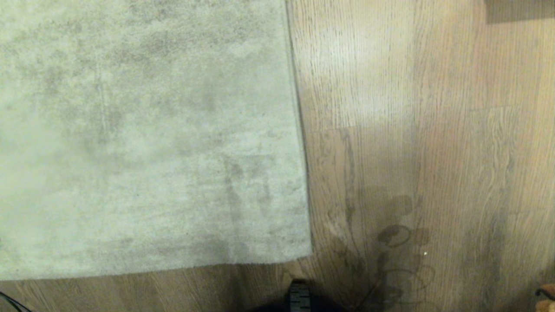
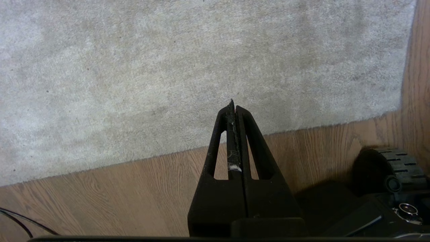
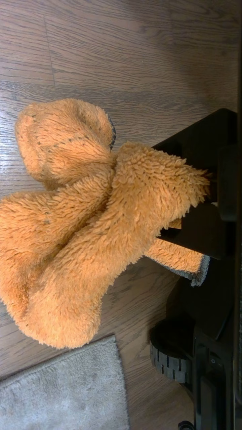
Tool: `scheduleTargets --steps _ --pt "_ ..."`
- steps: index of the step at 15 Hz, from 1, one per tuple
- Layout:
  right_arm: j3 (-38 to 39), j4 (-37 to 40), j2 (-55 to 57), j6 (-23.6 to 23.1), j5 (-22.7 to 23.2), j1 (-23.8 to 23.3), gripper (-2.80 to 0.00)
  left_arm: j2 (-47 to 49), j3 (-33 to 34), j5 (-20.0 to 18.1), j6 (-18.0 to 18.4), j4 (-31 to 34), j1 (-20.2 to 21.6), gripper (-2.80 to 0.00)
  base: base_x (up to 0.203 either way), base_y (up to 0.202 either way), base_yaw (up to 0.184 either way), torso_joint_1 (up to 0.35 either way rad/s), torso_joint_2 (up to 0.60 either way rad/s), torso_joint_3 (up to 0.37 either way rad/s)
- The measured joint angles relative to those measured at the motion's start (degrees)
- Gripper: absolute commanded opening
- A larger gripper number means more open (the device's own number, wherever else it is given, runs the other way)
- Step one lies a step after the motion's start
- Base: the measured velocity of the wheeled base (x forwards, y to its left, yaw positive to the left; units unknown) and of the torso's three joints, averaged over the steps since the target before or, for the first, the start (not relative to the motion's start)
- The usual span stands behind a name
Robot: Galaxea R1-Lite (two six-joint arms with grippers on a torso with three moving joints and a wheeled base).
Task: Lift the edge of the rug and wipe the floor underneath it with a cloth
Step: Put down the rag
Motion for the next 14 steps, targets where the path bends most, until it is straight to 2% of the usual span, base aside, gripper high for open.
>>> scheduleTargets --steps 4,10,14 --pt "0.0 -0.02 0.0 -0.02 0.01 -0.09 -2.8 0.0 0.0 0.0 0.0 0.02 -0.05 -2.8 0.0 -0.048 0.009 0.004 0.0 0.002" --pt "0.02 0.0 0.0 0.0 0.0 -0.02 -2.8 0.0 0.0 0.15 -0.07 0.05 0.0 -2.8 0.0 -0.193 0.002 0.002 0.0 0.003" --pt "0.0 0.0 0.0 -0.01 0.0 0.0 -2.8 0.0 0.0 0.25 -1.92 0.16 0.0 -2.8 0.0 -0.194 0.003 0.003 0.0 0.002"
